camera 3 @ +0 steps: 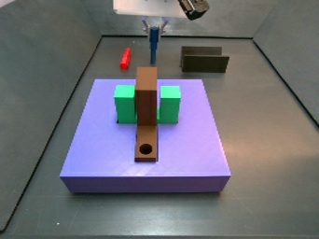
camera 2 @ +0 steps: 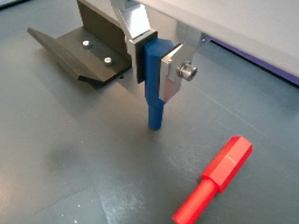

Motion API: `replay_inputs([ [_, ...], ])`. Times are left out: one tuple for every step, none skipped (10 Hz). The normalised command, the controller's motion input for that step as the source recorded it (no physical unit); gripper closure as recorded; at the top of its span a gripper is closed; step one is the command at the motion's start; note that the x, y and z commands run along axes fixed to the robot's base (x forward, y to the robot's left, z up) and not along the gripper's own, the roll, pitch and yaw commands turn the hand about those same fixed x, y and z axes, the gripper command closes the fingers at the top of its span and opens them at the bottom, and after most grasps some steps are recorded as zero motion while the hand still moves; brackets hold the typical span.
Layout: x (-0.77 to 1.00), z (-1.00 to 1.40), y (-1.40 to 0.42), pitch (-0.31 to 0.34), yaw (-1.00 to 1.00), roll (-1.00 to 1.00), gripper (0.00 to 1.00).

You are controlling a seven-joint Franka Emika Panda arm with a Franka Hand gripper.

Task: Pick up the blue object. Move up. Move to above the board. Insert the blue object.
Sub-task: Pick up the blue object, then move up.

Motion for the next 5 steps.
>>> replay_inputs([
  [0.00, 0.00, 0.00, 0.000, 0.00, 0.00, 1.00],
  [0.00, 0.83, 0.00, 0.000, 0.00, 0.00, 1.00],
  [0.04, 0.82, 0.07, -0.012, -0.01, 0.01, 1.00],
  [0.02, 0.70, 0.07, 0.005, -0.02, 0.02, 1.00],
  [0.03, 0.19, 0.02, 0.005, -0.01, 0.03, 1.00],
])
